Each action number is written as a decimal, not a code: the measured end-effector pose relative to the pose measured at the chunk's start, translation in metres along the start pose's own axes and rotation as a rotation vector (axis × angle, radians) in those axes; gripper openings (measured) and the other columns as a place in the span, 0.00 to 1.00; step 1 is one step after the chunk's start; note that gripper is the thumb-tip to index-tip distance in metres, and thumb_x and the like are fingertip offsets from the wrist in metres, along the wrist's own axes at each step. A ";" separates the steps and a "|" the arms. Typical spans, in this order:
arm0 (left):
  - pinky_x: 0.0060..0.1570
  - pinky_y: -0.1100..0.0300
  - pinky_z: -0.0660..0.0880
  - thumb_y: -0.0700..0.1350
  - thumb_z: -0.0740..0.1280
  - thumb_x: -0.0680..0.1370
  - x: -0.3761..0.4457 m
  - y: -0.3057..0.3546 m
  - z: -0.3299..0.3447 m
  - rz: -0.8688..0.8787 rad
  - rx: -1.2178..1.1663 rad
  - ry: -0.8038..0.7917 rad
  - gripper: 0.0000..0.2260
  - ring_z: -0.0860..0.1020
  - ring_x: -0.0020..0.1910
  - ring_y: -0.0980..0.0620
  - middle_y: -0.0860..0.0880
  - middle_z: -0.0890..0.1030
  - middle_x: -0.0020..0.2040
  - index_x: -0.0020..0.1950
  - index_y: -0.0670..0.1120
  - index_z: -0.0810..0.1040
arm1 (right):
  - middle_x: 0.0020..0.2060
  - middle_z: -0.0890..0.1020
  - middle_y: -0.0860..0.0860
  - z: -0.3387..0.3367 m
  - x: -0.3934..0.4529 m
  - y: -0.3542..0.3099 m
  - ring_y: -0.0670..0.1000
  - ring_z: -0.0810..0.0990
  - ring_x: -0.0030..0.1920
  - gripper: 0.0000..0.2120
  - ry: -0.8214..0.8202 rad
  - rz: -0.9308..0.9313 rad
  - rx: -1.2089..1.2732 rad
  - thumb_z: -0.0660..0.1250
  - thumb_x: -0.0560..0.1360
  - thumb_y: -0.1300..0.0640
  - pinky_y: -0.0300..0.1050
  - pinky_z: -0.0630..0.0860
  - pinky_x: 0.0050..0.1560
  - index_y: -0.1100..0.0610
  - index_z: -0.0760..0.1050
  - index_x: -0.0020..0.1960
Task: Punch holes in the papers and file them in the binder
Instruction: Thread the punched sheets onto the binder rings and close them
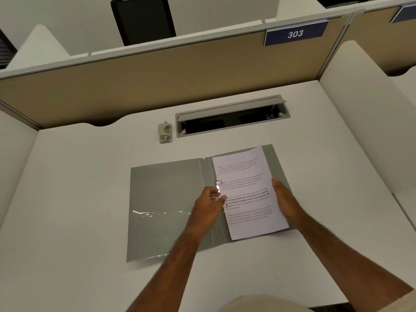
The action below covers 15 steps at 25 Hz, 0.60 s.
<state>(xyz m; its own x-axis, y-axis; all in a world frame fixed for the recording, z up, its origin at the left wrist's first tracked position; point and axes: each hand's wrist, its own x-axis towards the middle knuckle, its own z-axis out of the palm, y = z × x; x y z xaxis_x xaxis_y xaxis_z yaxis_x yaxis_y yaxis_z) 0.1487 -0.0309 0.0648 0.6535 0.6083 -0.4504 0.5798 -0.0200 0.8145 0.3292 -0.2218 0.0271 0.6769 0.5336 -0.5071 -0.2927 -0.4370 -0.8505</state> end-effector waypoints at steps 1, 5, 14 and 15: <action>0.50 0.59 0.80 0.54 0.70 0.79 -0.001 -0.003 -0.008 -0.009 -0.008 0.041 0.08 0.81 0.56 0.56 0.55 0.81 0.57 0.55 0.56 0.75 | 0.49 0.83 0.49 -0.004 0.001 0.003 0.50 0.84 0.49 0.22 0.046 0.006 -0.044 0.49 0.84 0.38 0.45 0.77 0.46 0.50 0.75 0.59; 0.48 0.59 0.79 0.51 0.71 0.79 -0.005 -0.026 -0.046 -0.028 -0.045 0.180 0.08 0.80 0.55 0.54 0.54 0.81 0.56 0.56 0.55 0.77 | 0.43 0.79 0.53 -0.017 0.009 0.014 0.52 0.79 0.42 0.18 0.188 -0.023 -0.087 0.52 0.84 0.40 0.44 0.74 0.40 0.51 0.70 0.48; 0.64 0.44 0.71 0.51 0.75 0.76 -0.017 -0.086 -0.138 -0.135 0.338 0.557 0.20 0.76 0.64 0.40 0.46 0.77 0.65 0.65 0.48 0.77 | 0.54 0.80 0.62 -0.048 0.010 0.043 0.64 0.79 0.53 0.28 0.490 -0.022 -0.432 0.58 0.80 0.36 0.58 0.75 0.57 0.60 0.76 0.60; 0.64 0.42 0.71 0.51 0.75 0.76 -0.020 -0.090 -0.147 -0.159 0.381 0.587 0.21 0.75 0.65 0.38 0.44 0.75 0.68 0.67 0.47 0.76 | 0.52 0.80 0.61 -0.050 0.008 0.043 0.63 0.79 0.51 0.29 0.478 -0.002 -0.408 0.57 0.79 0.34 0.56 0.75 0.55 0.60 0.76 0.58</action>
<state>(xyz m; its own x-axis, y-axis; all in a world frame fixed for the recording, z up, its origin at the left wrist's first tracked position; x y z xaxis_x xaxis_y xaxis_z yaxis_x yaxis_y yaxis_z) 0.0122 0.0751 0.0539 0.2394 0.9512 -0.1949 0.8460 -0.1059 0.5226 0.3557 -0.2723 -0.0067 0.9320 0.1927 -0.3070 -0.0741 -0.7279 -0.6817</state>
